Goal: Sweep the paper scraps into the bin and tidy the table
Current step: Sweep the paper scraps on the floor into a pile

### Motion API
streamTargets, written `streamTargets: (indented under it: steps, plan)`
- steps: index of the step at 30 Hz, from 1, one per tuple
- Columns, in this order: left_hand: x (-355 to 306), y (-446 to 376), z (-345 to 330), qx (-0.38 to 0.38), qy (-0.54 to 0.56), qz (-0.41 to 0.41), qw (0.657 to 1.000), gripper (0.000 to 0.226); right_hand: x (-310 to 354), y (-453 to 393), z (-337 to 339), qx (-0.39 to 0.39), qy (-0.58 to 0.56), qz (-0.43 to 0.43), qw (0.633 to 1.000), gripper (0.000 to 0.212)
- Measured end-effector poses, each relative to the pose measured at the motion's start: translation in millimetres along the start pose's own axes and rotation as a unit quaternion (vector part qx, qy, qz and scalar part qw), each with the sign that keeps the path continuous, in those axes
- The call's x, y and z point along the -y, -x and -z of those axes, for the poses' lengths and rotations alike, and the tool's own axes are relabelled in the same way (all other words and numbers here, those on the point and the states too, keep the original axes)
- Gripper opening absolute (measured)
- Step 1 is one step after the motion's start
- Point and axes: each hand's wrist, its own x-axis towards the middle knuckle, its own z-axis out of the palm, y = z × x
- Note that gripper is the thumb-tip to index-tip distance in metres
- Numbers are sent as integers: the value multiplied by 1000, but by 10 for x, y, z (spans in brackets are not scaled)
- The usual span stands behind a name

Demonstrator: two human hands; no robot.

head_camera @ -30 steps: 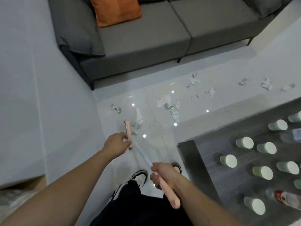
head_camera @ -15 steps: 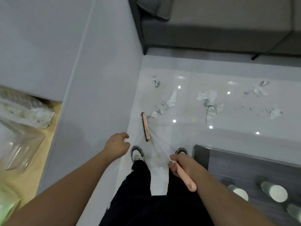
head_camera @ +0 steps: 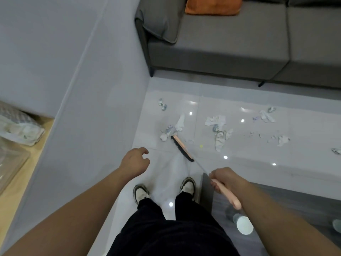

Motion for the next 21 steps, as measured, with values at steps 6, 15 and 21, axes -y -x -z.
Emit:
streamTargets:
  steps: [6, 15, 21]
  plan:
    - [0, -49, 109, -5, 4, 5, 1000, 41, 219, 239, -132, -64, -62, 54, 995, 13]
    - [113, -421, 408, 6, 9, -9, 1000, 41, 886, 319, -845, 167, -195, -44, 965, 13]
    - [235, -934, 782, 39, -21, -34, 998, 42, 1204, 162, -1398, 228, -355, -74, 904, 7]
